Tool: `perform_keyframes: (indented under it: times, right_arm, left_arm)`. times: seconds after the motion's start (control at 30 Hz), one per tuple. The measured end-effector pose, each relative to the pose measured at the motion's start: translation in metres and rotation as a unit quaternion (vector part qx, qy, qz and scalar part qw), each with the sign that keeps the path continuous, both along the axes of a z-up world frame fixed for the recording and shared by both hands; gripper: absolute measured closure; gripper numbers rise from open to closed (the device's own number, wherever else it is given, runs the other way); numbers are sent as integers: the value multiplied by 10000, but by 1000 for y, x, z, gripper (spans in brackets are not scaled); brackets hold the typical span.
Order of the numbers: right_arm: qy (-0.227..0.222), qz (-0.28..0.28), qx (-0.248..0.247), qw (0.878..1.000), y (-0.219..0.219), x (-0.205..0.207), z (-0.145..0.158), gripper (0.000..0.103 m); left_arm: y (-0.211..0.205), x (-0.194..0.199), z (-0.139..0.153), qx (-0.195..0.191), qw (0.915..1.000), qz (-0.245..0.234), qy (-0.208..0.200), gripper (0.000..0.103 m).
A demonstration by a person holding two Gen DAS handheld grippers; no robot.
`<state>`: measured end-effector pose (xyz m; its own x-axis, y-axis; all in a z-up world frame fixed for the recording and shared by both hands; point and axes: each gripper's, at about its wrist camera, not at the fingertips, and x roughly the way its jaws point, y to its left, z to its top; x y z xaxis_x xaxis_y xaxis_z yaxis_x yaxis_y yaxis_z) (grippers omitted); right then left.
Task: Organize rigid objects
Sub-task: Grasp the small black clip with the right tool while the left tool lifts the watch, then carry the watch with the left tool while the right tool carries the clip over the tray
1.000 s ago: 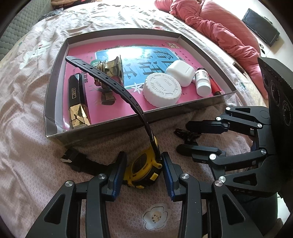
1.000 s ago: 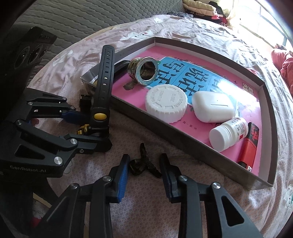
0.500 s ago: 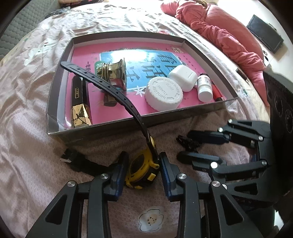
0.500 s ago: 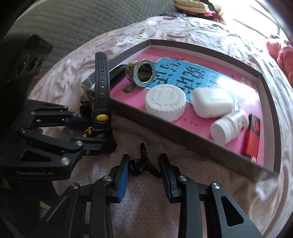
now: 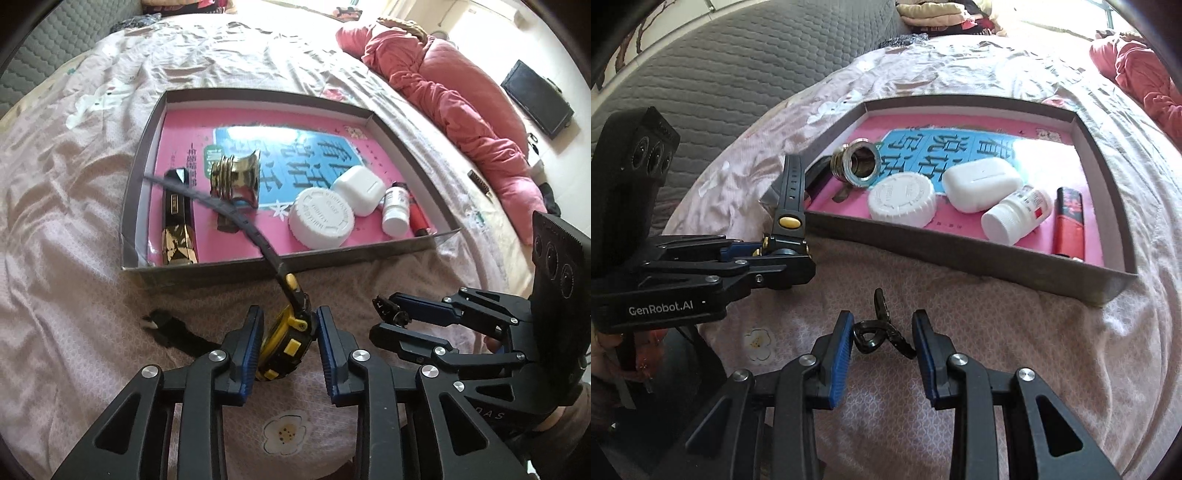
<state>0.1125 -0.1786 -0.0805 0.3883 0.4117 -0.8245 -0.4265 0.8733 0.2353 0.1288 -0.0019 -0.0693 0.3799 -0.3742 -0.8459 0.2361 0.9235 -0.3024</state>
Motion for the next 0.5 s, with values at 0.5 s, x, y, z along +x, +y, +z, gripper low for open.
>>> perform_keyframes:
  times: [0.5]
  right_arm:
    - [-439,-205,129,9987,-18,-4,37,70]
  left_arm:
    - [-5,-8,40,-123,9992,134,-353,84]
